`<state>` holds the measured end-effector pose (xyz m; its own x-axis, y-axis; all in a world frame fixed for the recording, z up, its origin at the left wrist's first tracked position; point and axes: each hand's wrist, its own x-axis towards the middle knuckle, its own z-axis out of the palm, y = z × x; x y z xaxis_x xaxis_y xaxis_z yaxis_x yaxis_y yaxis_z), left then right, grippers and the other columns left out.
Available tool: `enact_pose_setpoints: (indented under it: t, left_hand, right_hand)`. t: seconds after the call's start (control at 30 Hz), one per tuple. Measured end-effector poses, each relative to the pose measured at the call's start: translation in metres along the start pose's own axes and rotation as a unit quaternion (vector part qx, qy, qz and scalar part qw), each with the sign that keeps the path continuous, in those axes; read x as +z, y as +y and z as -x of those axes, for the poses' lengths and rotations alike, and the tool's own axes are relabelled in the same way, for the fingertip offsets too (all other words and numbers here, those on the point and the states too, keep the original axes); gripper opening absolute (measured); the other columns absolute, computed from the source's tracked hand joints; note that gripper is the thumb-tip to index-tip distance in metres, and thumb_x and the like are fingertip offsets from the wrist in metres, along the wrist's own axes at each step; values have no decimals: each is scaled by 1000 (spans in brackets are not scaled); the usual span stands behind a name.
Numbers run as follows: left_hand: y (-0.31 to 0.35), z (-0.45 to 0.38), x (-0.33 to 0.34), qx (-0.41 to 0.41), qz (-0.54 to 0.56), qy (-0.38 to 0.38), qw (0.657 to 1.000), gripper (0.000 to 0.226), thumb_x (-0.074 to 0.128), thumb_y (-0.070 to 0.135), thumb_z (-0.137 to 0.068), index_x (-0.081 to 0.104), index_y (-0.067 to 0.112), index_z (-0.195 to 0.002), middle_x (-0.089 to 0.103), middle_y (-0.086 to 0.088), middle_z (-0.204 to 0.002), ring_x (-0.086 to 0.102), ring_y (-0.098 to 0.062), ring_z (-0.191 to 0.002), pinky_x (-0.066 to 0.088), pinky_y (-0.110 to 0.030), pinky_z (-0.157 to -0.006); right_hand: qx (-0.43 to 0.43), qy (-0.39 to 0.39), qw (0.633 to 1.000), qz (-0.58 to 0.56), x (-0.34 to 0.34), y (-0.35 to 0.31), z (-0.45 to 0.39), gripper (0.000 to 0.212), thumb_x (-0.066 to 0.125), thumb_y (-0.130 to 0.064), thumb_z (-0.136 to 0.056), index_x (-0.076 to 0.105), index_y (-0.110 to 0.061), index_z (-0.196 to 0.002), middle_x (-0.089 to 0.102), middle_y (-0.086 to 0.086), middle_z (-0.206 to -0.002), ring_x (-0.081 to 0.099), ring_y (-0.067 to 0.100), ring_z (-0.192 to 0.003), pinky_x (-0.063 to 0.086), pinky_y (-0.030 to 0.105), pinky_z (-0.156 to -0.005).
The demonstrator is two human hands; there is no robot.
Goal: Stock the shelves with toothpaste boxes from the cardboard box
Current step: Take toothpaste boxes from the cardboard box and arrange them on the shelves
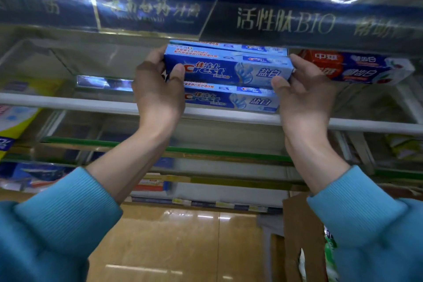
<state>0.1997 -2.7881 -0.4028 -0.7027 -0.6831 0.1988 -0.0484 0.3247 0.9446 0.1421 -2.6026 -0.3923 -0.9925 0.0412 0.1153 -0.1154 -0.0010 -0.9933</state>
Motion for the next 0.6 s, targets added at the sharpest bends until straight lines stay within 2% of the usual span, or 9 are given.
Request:
enact_pose_setpoints:
  t: [0.17,0.33,0.47,0.6]
  left_hand:
    - [-4,-6,4,-23,17,-1,1000,40,60,20,-90,62,11,-129,73,2,-116,69,-11,-108,56,-42,-98]
    - [-7,-12,8,-30,33,-3,999,34,60,12,-96,58,14,-130,72,3,-118,69,-10,-108,56,-40,-96]
    - [-7,-15,10,-23,29,5,999,39,61,22,-87,59,18,-126,71,3,-118,68,-12,-109,56,-42,-97]
    - [-11,-17,13,-17,24,8,1000,46,62,27,-83,62,15,-127,72,3,-117,69,-12,-108,56,-41,-96]
  right_hand:
    - [-17,14,998,67,4,3,-8,33,62,-1,-92,60,-27,-111,69,-14,-105,68,-2,-100,56,24,-92]
    - [-19,34,996,76,6,7,-15,34,66,0,-89,60,-18,-117,69,-12,-103,68,-2,-94,56,20,-85]
    - [-15,58,996,68,7,11,-18,30,70,-2,-87,58,-13,-112,67,-6,-102,67,3,-91,55,17,-80]
    - [-8,55,995,84,5,14,-20,27,73,-8,-87,57,-16,-108,66,-12,-96,66,-5,-82,55,16,-77]
